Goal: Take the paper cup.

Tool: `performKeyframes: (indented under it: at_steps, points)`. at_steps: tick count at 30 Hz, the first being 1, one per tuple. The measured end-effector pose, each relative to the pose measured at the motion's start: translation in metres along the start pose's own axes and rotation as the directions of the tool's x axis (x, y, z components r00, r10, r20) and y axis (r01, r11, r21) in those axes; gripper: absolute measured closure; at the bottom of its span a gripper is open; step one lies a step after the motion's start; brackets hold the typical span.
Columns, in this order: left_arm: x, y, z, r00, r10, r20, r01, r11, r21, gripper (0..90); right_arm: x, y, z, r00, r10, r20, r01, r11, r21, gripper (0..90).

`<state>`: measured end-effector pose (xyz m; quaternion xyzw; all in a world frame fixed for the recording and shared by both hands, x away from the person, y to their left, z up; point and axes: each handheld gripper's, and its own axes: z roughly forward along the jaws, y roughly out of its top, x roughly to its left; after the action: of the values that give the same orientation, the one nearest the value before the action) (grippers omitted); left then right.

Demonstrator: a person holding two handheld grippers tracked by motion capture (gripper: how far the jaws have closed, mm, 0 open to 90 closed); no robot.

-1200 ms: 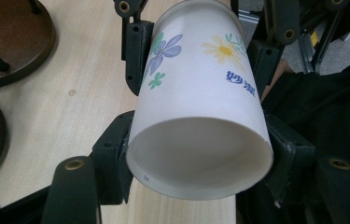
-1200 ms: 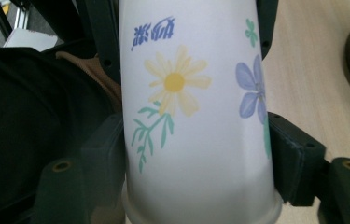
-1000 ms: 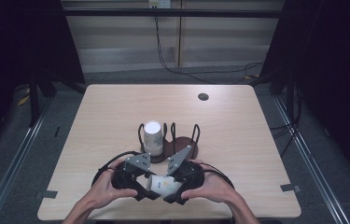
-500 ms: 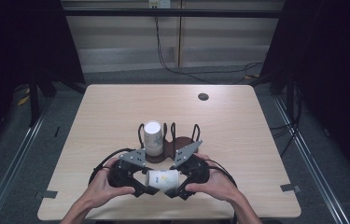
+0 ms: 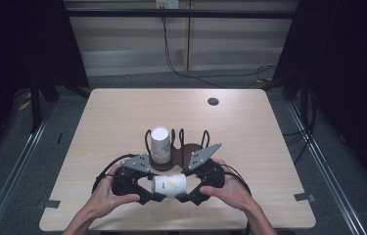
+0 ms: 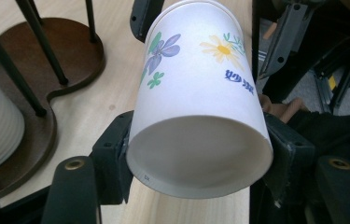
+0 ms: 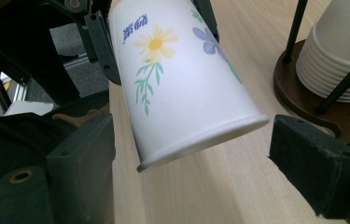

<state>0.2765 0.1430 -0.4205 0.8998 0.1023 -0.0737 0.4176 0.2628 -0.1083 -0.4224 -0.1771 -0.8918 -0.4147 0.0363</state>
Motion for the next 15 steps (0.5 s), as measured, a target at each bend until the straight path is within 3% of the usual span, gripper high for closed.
performKeyframes:
  at_steps: [11, 15]
  points:
    - [0.0044, -0.0044, -0.0056, 0.9995, -0.028, -0.017, 0.027, 0.9985, -0.048, 36.5, -0.0068, -0.0025, -0.0067, 0.9997, 0.022, -0.006, -0.023, 0.997, -0.069, 14.2]
    - [0.0033, -0.0019, -0.0070, 0.9996, -0.019, -0.021, 0.018, 0.9973, -0.072, 36.5, -0.0075, -0.0033, -0.0092, 0.9997, 0.026, -0.001, -0.026, 0.994, -0.108, 14.2]
